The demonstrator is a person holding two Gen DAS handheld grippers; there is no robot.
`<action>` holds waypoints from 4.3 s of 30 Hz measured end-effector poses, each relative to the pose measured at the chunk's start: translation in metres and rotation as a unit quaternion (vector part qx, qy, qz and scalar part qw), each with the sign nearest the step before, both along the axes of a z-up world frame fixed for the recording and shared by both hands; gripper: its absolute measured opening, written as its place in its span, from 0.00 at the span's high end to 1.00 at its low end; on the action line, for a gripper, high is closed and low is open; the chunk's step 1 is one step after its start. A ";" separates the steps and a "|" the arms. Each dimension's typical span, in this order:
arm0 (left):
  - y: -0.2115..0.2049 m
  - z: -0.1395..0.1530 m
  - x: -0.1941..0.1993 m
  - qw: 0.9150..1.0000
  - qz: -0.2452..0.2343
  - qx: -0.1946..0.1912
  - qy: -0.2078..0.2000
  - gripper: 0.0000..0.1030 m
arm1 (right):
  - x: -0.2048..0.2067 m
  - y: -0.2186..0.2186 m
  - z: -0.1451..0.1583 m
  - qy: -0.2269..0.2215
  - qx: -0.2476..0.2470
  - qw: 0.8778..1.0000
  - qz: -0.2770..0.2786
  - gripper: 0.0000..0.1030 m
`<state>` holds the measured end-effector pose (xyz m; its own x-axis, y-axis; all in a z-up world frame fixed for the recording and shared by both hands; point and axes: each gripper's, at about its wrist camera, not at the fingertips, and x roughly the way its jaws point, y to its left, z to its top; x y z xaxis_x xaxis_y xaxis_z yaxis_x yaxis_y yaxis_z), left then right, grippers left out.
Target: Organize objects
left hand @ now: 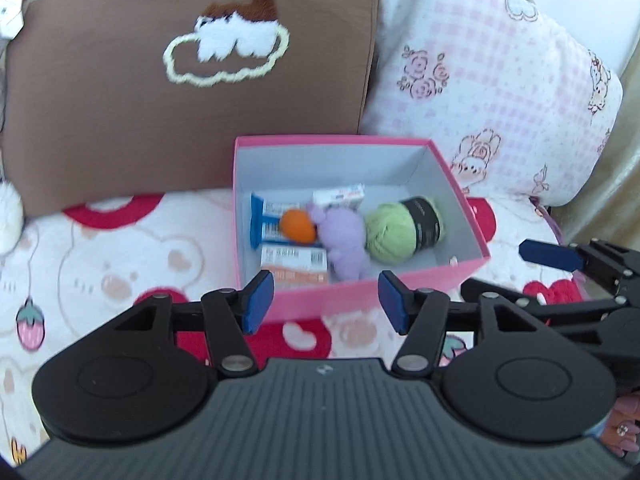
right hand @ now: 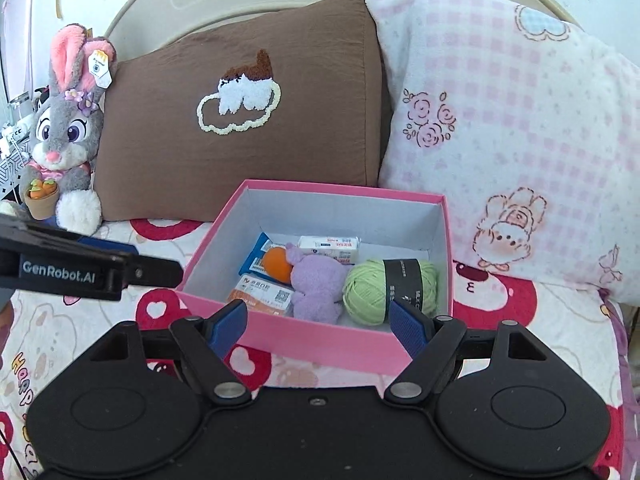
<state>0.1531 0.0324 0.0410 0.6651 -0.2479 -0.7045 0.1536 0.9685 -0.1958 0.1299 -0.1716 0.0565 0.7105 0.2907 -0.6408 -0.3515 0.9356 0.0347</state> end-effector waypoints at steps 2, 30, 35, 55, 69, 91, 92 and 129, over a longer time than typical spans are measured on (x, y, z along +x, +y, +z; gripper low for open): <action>0.004 -0.002 -0.009 1.000 0.004 -0.010 0.009 0.44 | -0.007 -0.002 0.003 -0.001 0.003 1.000 -0.003 0.21; 0.017 -0.027 -0.073 0.998 0.021 0.014 0.054 0.34 | -0.080 -0.012 0.013 0.010 -0.011 0.997 -0.074 0.11; 0.015 -0.023 -0.083 0.998 0.017 0.035 0.042 0.33 | -0.087 -0.015 0.011 0.016 -0.006 0.997 -0.071 0.10; 0.007 -0.025 -0.096 0.996 0.009 0.051 0.070 0.01 | -0.093 -0.009 -0.004 0.059 -0.058 0.992 -0.091 0.08; 0.003 -0.028 -0.095 0.993 0.015 0.067 0.098 0.01 | -0.100 -0.006 -0.006 0.069 -0.059 0.992 -0.087 0.08; 0.012 -0.027 -0.089 0.989 0.024 0.086 0.118 0.01 | -0.097 -0.008 -0.006 0.092 -0.064 0.990 -0.080 0.08; 0.012 -0.027 -0.090 0.989 0.022 0.086 0.117 0.01 | -0.098 -0.009 -0.005 0.092 -0.064 0.991 -0.079 0.08; 0.025 -0.028 -0.090 0.988 0.033 0.087 0.121 0.01 | -0.100 -0.010 -0.002 0.089 -0.085 0.988 -0.092 0.08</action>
